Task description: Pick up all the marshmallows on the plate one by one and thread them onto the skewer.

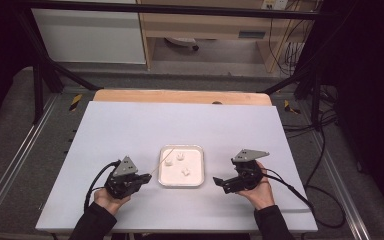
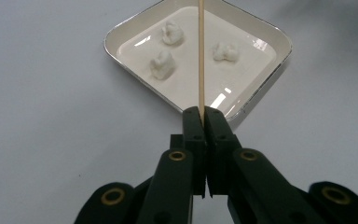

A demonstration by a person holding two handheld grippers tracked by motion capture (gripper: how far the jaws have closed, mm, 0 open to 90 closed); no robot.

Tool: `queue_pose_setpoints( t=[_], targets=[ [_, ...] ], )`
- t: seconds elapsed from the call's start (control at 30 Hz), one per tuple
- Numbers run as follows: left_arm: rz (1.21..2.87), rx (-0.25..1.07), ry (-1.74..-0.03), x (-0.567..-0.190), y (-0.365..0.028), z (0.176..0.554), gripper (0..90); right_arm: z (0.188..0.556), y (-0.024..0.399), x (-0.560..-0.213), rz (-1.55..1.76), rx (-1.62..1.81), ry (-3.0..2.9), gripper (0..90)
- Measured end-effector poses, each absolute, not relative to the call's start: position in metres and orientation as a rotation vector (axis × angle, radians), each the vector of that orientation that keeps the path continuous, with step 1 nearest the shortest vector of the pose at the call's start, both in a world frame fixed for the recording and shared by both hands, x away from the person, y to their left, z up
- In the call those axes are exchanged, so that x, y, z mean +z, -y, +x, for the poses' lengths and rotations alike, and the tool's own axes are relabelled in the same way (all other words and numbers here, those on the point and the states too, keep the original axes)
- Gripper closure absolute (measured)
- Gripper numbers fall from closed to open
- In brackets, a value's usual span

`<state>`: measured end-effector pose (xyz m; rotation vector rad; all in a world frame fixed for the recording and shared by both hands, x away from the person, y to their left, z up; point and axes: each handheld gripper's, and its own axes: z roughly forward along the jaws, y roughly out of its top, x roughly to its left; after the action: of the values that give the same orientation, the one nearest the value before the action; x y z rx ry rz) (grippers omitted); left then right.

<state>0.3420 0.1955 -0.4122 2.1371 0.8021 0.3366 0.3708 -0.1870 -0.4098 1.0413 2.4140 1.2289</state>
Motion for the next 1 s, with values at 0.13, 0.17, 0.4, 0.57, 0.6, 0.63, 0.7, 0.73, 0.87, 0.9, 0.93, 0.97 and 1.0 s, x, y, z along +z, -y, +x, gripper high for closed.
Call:
queue_pose_setpoints(
  t=[0.13,0.17,0.4,0.57,0.6,0.63,0.7,0.73,0.87,0.9,0.93,0.97,1.0],
  targets=[
    [2.119,0.336,-0.807,-0.413,-0.199,0.34,88.5,0.374,0.179,-0.407,1.054,1.238,-2.409,2.1],
    [2.117,0.337,-0.805,-0.414,-0.2,0.34,88.5,0.375,0.177,-0.407,1.057,1.242,-2.408,2.1],
    [2.082,0.336,-0.821,-0.417,-0.208,0.339,88.5,0.384,0.156,-0.407,1.055,1.241,-2.414,2.2],
    [2.064,0.343,-0.829,-0.419,-0.212,0.337,88.5,0.389,0.141,-0.407,1.052,1.256,-2.427,3.2],
    [2.061,0.345,-0.83,-0.419,-0.213,0.337,88.5,0.39,0.137,-0.408,1.051,1.244,-2.433,3.3],
    [2.057,0.345,-0.832,-0.419,-0.214,0.337,88.5,0.391,0.135,-0.408,1.05,1.236,-2.436,3.5],
    [2.054,0.345,-0.834,-0.419,-0.215,0.337,88.5,0.393,0.129,-0.408,1.052,1.232,-2.437,4.4],
    [2.053,0.344,-0.834,-0.42,-0.215,0.336,88.4,0.394,0.127,-0.409,1.056,1.244,-2.436,4.7],
    [2.055,0.341,-0.832,-0.42,-0.215,0.336,88.5,0.399,0.114,-0.411,1.054,1.236,-2.432,6.9],
    [2.054,0.342,-0.832,-0.42,-0.215,0.336,88.4,0.4,0.111,-0.412,1.059,1.238,-2.434,7.6],
    [2.054,0.337,-0.834,-0.421,-0.215,0.336,88.4,0.401,0.108,-0.413,1.055,1.236,-2.438,8.3],
    [2.053,0.341,-0.834,-0.421,-0.215,0.336,88.5,0.401,0.105,-0.414,1.054,1.231,-2.441,9.3],
    [2.051,0.34,-0.835,-0.421,-0.216,0.336,88.4,0.402,0.102,-0.415,1.037,1.222,-2.447,10.4]
  ],
)
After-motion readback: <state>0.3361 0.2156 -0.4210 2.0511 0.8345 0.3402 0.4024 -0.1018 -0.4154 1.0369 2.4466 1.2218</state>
